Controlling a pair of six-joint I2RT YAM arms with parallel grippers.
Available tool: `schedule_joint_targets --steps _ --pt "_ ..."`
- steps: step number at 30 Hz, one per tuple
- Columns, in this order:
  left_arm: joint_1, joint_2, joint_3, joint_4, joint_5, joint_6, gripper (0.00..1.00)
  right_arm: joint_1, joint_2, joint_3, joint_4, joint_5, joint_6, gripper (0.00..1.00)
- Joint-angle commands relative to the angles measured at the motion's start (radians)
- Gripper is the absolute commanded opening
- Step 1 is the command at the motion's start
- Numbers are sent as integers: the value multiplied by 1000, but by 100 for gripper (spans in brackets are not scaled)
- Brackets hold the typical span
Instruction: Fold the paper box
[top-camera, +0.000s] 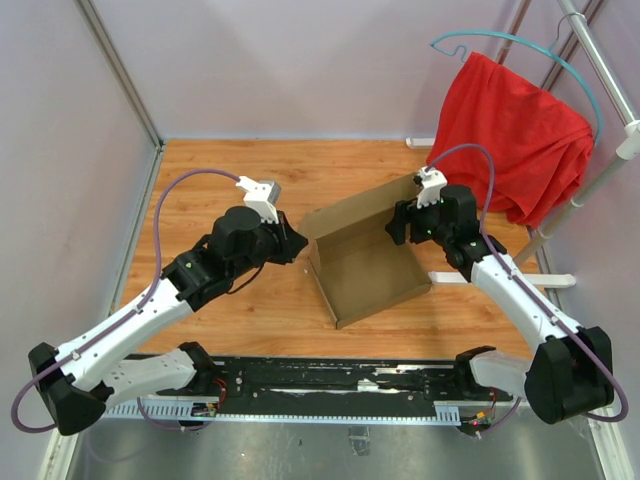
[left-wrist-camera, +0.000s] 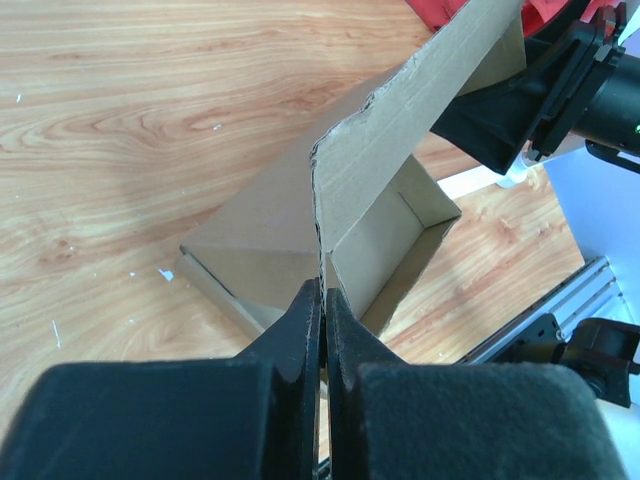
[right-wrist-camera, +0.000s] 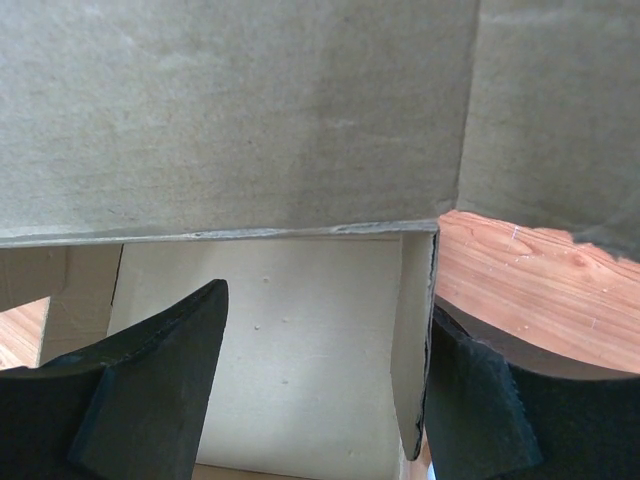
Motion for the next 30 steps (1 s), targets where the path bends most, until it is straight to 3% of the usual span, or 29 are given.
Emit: schedule_joint_targets --steps 1,13,22,30 --pt "-4 13 31 16 2 21 0 -4 12 55 39 -48 21 71" --pt "-4 54 96 -21 -25 48 0 -4 74 161 -25 -43 -6 71" --pt "-4 26 11 -1 20 32 0 -3 47 61 -27 -11 0 72" --pt "-4 -40 -106 11 55 -11 0 -3 -134 -57 -108 95 -3 79"
